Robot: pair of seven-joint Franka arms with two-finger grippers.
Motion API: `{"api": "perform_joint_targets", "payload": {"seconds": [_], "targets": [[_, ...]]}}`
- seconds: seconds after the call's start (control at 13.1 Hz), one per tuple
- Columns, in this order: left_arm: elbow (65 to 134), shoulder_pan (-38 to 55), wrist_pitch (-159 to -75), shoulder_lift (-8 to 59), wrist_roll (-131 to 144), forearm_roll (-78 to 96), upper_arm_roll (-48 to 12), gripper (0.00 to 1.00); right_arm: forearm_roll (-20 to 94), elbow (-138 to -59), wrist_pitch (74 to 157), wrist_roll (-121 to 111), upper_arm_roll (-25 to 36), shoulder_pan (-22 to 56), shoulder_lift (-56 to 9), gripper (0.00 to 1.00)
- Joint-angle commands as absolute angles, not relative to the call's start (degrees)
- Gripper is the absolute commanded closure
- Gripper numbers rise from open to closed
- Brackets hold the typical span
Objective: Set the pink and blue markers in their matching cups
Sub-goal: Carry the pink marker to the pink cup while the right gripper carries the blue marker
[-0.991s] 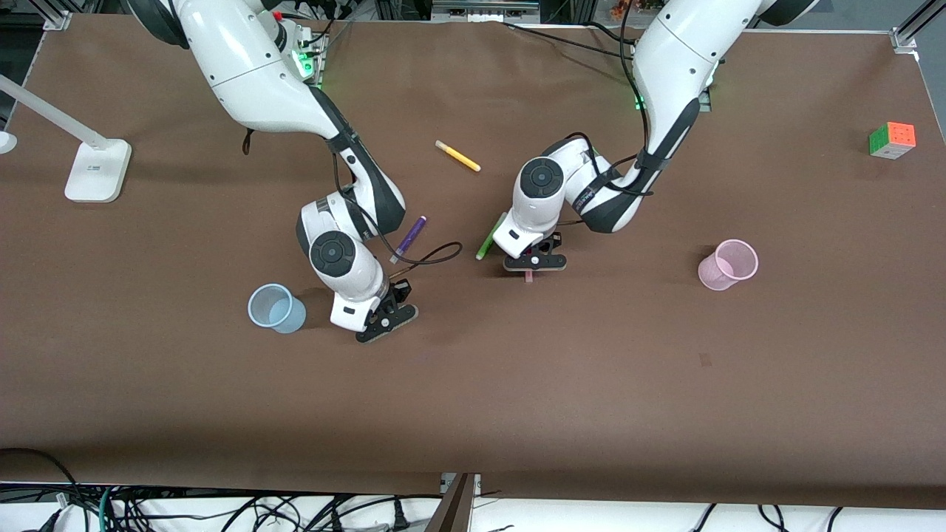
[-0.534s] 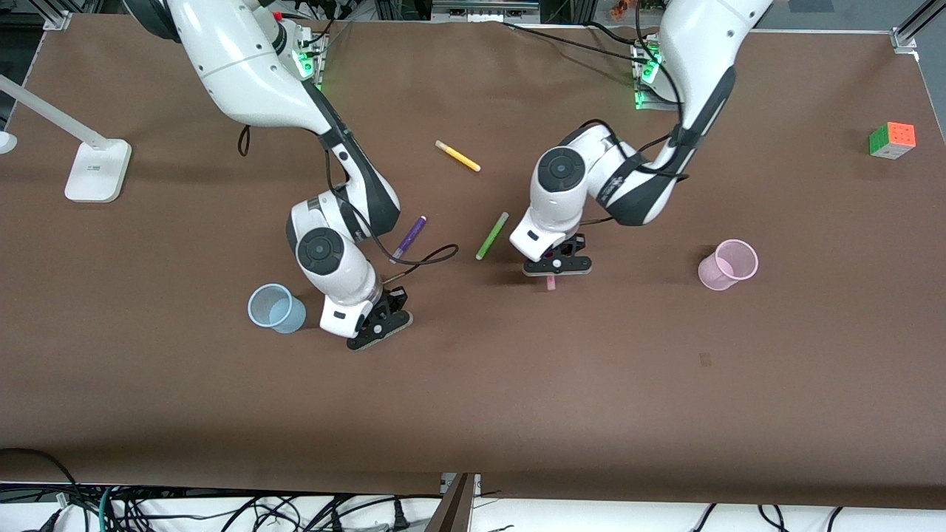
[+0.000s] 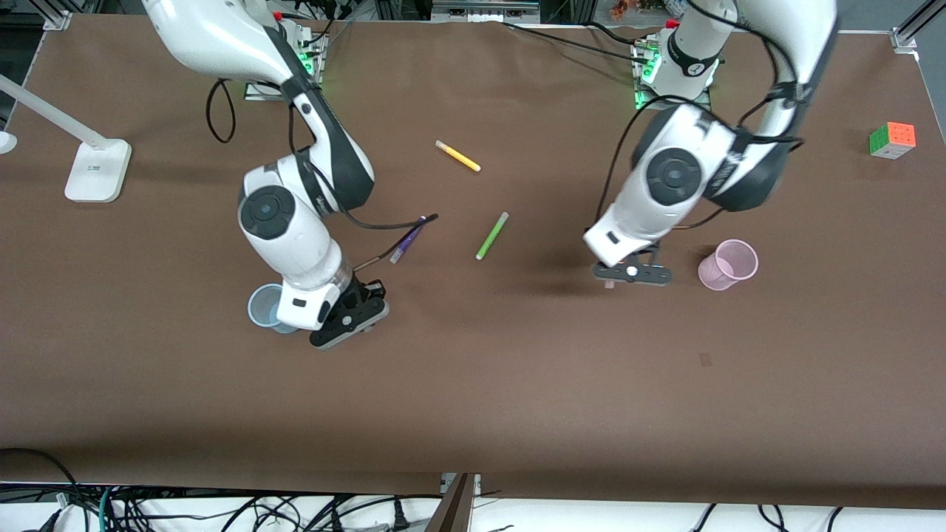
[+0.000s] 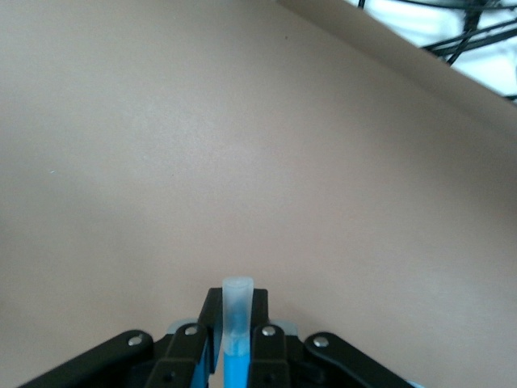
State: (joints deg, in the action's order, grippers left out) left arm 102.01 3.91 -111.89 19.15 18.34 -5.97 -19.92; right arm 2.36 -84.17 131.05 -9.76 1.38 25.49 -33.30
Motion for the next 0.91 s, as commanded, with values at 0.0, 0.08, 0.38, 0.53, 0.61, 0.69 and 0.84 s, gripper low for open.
{"api": "perform_joint_targets", "payload": {"seconds": [0.0,0.08,0.38,0.53,0.61,0.69,0.84], "targets": [[97.83,-1.82,-104.43,18.20,6.29,-3.96,-20.74,1.00,3.34,-85.69,126.31,-15.62,1.67,24.35,-28.23,0.91],[97.65,-4.28,-104.07,17.76,-0.55,-2.30,-20.66,1.00,3.51,-85.69,125.52,-19.65,1.84,23.21,-27.60,0.92],[98.17,-13.43,-103.89,17.23,-22.98,1.49,-20.65,1.00,13.67,-86.13,124.80,-40.89,1.93,17.95,-27.16,0.92],[98.52,-15.98,-104.15,16.70,-32.82,4.64,-20.57,1.00,21.85,-86.83,124.80,-55.13,1.85,14.69,-27.86,0.92],[98.79,-17.82,-104.32,16.70,-36.87,6.14,-20.57,1.00,25.02,-87.36,124.80,-60.50,1.85,13.63,-28.12,0.92],[99.92,-18.62,-104.85,16.61,-41.18,8.15,-20.57,1.00,26.96,-87.89,124.80,-65.08,1.76,12.58,-28.21,0.92],[100.98,-22.04,-105.99,16.70,-52.32,12.98,-20.57,1.00,33.62,-88.33,124.54,-75.00,1.76,10.82,-29.44,0.92]]}}
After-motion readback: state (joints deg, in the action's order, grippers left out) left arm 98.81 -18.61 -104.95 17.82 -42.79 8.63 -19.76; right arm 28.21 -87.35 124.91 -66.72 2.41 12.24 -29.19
